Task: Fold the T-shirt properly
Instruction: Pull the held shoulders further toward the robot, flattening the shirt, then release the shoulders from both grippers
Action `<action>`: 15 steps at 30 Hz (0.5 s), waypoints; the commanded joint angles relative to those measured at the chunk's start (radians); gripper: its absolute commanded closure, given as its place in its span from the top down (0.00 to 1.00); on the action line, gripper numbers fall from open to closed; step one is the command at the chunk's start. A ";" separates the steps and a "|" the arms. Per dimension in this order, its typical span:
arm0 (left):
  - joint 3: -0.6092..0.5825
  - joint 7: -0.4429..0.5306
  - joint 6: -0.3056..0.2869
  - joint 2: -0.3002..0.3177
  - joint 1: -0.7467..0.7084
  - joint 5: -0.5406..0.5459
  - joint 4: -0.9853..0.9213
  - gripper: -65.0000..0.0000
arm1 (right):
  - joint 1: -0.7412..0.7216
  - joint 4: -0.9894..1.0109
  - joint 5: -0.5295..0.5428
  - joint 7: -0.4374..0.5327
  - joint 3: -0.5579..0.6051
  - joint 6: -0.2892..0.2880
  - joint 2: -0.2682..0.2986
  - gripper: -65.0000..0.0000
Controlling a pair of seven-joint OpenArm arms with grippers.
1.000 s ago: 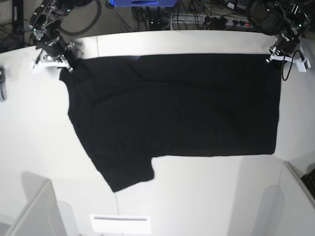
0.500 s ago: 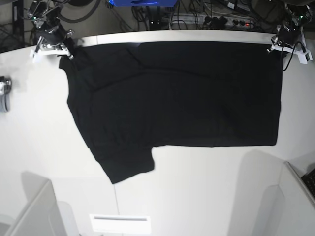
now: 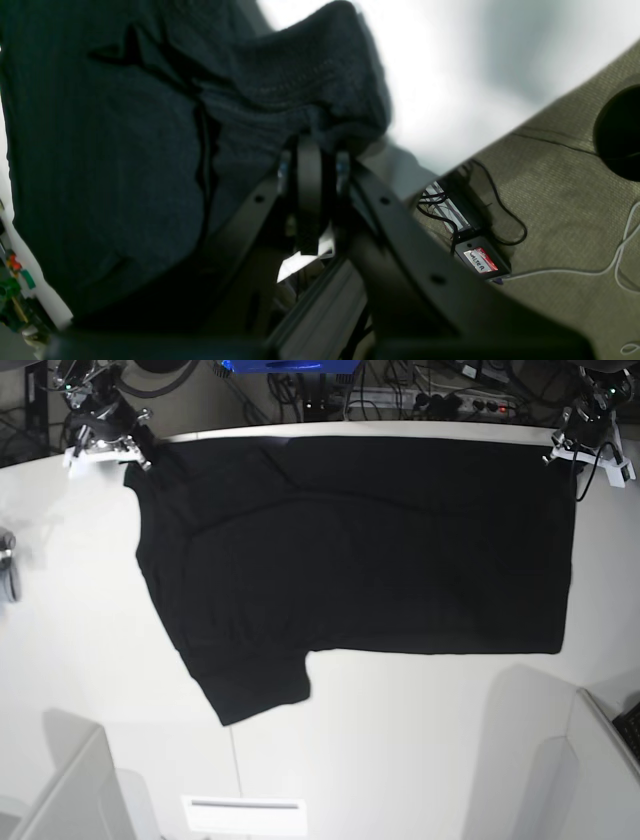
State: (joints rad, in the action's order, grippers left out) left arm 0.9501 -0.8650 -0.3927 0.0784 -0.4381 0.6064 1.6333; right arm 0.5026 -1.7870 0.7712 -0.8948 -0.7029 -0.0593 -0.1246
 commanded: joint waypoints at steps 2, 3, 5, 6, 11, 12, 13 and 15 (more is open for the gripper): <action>0.008 0.016 0.001 0.018 -0.008 0.010 0.017 0.00 | 0.005 -0.017 0.015 0.004 -0.004 0.002 0.006 0.00; 0.008 0.014 0.002 0.018 -0.008 0.005 0.017 0.00 | 0.005 -0.017 0.015 0.004 -0.002 0.002 0.006 0.00; 0.008 0.014 0.005 0.018 -0.008 0.004 0.017 0.00 | 0.005 -0.023 0.015 0.004 -0.002 0.000 0.006 0.00; 0.010 0.014 0.005 0.018 -0.008 0.004 0.017 0.00 | 0.006 -0.024 0.017 0.004 -0.002 -0.001 0.006 0.00; 0.011 0.014 0.002 0.014 -0.024 0.011 0.029 0.53 | 0.008 -0.024 0.023 0.012 -0.011 -0.001 0.006 0.42; 0.011 0.014 0.001 0.014 -0.028 0.011 0.037 0.65 | 0.008 -0.024 0.023 0.012 -0.013 -0.001 0.006 0.42; 0.011 0.014 0.001 0.014 -0.028 0.011 0.048 0.72 | 0.009 -0.024 0.023 0.013 -0.013 -0.001 0.006 0.42; 0.040 0.014 0.001 0.011 -0.028 0.011 0.069 0.80 | 0.020 -0.024 0.023 0.013 -0.013 -0.001 0.006 0.41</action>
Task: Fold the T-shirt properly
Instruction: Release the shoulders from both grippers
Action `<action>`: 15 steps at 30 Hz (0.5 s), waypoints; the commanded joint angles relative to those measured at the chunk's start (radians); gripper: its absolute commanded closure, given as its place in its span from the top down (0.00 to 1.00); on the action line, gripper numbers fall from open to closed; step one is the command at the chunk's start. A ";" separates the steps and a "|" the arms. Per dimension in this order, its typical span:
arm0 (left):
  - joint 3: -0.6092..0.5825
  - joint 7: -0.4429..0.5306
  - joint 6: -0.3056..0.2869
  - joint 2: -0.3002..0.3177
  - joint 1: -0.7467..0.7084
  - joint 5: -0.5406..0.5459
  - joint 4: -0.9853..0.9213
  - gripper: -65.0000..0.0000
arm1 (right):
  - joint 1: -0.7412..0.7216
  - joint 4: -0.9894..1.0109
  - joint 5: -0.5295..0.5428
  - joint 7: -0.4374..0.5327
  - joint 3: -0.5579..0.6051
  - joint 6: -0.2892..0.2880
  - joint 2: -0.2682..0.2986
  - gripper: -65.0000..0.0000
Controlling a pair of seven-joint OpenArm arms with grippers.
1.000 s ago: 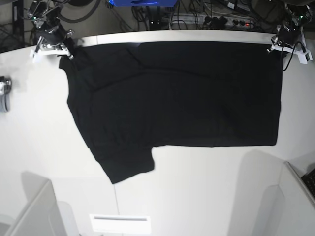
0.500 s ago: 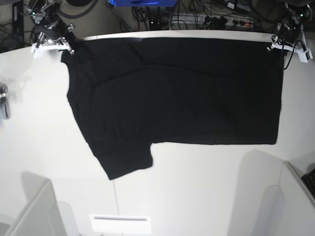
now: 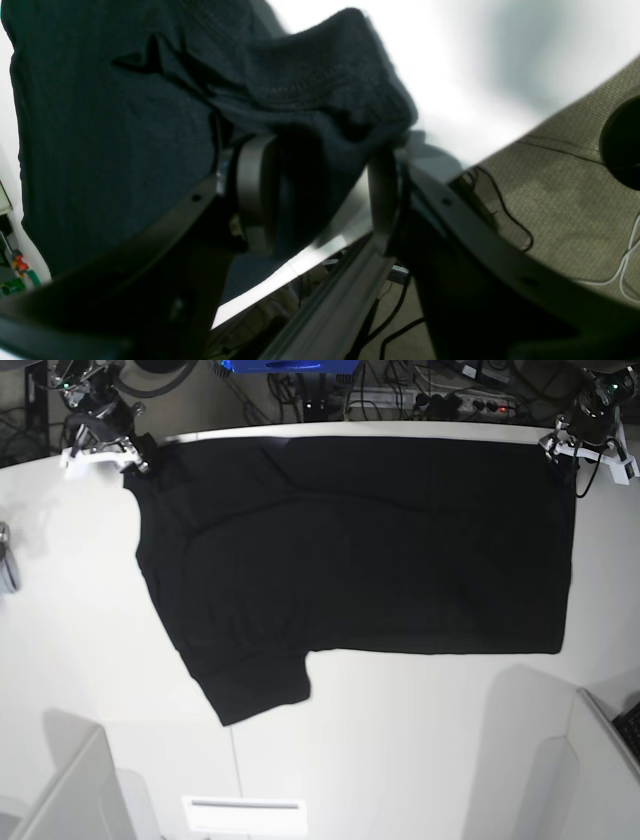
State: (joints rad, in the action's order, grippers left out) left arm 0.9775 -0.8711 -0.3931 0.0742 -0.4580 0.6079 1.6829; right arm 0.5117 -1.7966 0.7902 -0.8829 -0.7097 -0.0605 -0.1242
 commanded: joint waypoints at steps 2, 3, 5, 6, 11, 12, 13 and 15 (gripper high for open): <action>0.074 0.020 0.001 0.014 -0.003 0.010 0.049 0.81 | 0.028 -0.038 0.004 0.021 -0.006 0.001 0.005 0.41; 0.108 0.020 0.001 0.014 -0.003 0.011 0.067 0.81 | 0.048 -0.055 0.004 0.046 -0.006 0.001 0.005 0.41; 0.168 0.020 0.001 0.014 -0.003 0.011 0.116 0.81 | 0.081 -0.091 0.004 0.097 -0.006 0.001 0.005 0.41; 0.188 0.020 0.001 0.016 -0.006 0.011 0.141 0.81 | 0.097 -0.104 0.002 0.112 -0.006 0.001 0.005 0.41; 0.229 0.020 -0.020 0.014 -0.026 0.011 0.253 0.80 | 0.120 -0.127 -0.001 0.135 -0.005 -0.002 0.008 0.41; 0.229 0.020 -0.033 0.014 -0.028 0.011 0.259 0.79 | 0.114 -0.127 -0.001 0.135 -0.001 -0.003 0.011 0.41; 0.229 0.020 -0.043 0.014 -0.026 0.011 0.259 0.75 | 0.101 -0.130 -0.001 0.135 0.002 -0.003 0.013 0.41; 0.229 0.020 -0.071 0.014 -0.023 0.011 0.257 0.60 | 0.075 -0.151 -0.004 0.135 0.005 -0.005 0.028 0.41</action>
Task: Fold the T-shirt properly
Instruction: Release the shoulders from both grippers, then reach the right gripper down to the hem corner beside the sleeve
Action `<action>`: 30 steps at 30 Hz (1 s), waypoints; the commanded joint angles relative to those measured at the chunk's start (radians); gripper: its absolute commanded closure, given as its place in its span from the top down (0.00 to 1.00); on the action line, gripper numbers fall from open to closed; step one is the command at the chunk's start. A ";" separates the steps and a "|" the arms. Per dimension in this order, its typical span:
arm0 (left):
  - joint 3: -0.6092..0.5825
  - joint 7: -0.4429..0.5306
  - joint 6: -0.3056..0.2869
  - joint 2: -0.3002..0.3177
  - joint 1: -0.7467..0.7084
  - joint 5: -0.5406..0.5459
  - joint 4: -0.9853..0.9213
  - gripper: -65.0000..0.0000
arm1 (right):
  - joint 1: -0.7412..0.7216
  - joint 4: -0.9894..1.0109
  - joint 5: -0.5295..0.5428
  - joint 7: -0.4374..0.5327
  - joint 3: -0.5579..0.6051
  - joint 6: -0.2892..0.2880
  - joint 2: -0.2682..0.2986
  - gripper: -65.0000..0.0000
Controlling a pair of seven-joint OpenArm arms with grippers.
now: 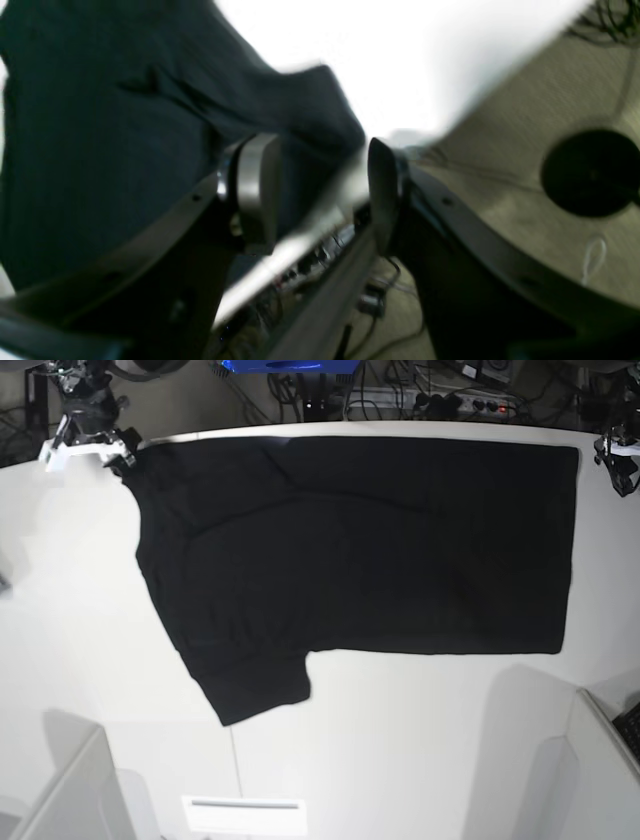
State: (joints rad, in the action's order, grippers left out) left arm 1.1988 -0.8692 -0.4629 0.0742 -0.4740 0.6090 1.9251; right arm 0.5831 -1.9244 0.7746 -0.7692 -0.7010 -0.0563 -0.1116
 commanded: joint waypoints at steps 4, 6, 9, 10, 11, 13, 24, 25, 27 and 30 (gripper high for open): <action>0.006 0.018 -0.049 0.016 0.018 0.005 0.015 0.11 | -0.091 -0.024 0.012 0.015 0.028 -0.009 0.079 0.41; 0.006 0.018 -0.055 0.016 0.024 0.009 0.015 0.00 | -0.139 0.001 0.012 0.017 0.079 -0.009 0.122 0.41; -0.018 0.018 -0.055 0.020 0.042 0.001 0.015 0.00 | -0.245 0.059 0.012 0.017 0.186 -0.009 0.207 0.40; -0.029 0.018 -0.055 0.022 0.042 0.001 0.015 0.00 | -0.282 0.087 0.012 0.018 0.220 -0.009 0.229 0.40; -0.041 0.018 -0.055 0.022 0.042 0.001 0.015 0.00 | -0.321 0.118 0.012 0.018 0.255 -0.009 0.249 0.40; -0.055 0.018 -0.055 0.022 0.042 0.001 0.015 0.00 | -0.404 0.188 0.012 0.017 0.312 -0.009 0.283 0.40; -0.046 0.018 -0.055 0.020 0.045 0.001 0.015 0.00 | -0.809 0.590 0.012 0.021 0.530 -0.009 0.378 0.42; -0.046 0.018 -0.055 0.020 0.044 0.001 0.015 0.00 | -0.837 0.622 0.012 0.021 0.533 -0.009 0.378 0.42; -0.046 0.018 -0.055 0.020 0.039 0.001 0.015 0.00 | -0.882 0.676 0.012 0.024 0.551 -0.009 0.378 0.42; -0.044 0.018 -0.055 0.020 0.039 0.001 0.015 0.00 | -0.937 0.761 0.012 0.078 0.594 -0.009 0.379 0.42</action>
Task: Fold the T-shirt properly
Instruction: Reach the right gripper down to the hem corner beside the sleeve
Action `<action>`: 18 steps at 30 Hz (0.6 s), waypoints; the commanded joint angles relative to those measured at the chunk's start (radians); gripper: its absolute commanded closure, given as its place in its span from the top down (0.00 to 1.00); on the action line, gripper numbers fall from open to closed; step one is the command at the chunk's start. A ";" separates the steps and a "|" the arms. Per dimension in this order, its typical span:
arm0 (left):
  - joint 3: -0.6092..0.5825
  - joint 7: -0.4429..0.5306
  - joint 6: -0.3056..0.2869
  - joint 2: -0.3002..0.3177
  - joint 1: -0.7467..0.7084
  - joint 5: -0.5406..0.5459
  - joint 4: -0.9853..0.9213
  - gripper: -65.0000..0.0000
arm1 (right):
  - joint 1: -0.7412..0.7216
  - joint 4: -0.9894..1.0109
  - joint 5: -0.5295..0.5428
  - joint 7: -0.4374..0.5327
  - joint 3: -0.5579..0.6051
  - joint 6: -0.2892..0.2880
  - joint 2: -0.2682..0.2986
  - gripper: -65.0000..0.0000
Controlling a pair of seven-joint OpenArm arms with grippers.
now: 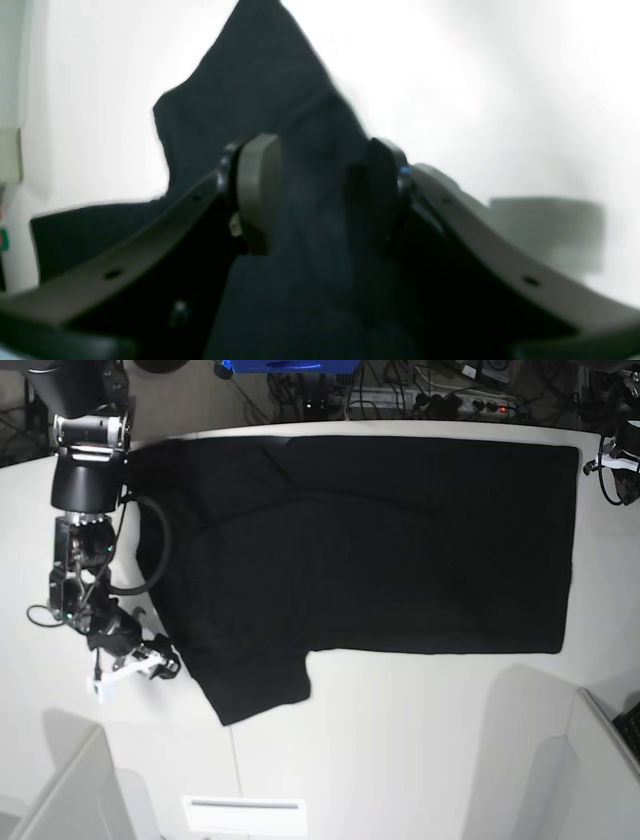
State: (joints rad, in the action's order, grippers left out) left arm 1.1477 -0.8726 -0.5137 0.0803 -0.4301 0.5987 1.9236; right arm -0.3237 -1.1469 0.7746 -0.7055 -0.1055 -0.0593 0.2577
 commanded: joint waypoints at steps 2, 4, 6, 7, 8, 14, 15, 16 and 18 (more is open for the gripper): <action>0.007 0.022 -0.004 0.014 -0.006 0.011 0.017 0.00 | -0.067 0.048 0.012 0.056 0.043 -0.006 0.010 0.44; 0.007 0.022 -0.004 0.014 -0.006 0.011 0.017 0.00 | -0.102 0.107 0.012 0.086 0.083 -0.006 0.012 0.48; 0.007 0.022 -0.003 0.014 -0.006 0.011 0.017 0.00 | -0.128 0.160 0.012 0.117 0.114 -0.006 0.010 0.49; 0.008 0.022 -0.001 0.014 -0.006 0.011 0.017 0.00 | -0.139 0.179 0.012 0.134 0.125 -0.006 0.009 0.49; 0.008 0.022 0.000 0.014 -0.006 0.011 0.017 0.00 | -0.148 0.203 0.012 0.154 0.137 -0.006 0.007 0.49; 0.008 0.022 0.000 0.013 -0.008 0.011 0.017 0.00 | -0.285 0.448 0.012 0.286 0.284 -0.006 0.002 0.54; 0.008 0.022 0.002 0.013 -0.008 0.011 0.017 0.00 | -0.311 0.500 0.012 0.315 0.309 -0.006 0.001 0.55; 0.008 0.022 0.002 0.013 -0.008 0.011 0.017 0.00 | -0.340 0.551 0.012 0.344 0.330 -0.007 -0.001 0.55; 0.008 0.022 0.002 0.011 -0.008 0.010 0.017 0.00 | -0.375 0.603 0.012 0.386 0.373 -0.010 -0.010 0.55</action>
State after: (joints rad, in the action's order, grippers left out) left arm 1.1503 -0.8726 -0.5125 0.0780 -0.4324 0.5983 1.9236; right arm -0.6621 -0.5304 0.7818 -0.3397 0.2718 -0.0601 0.2409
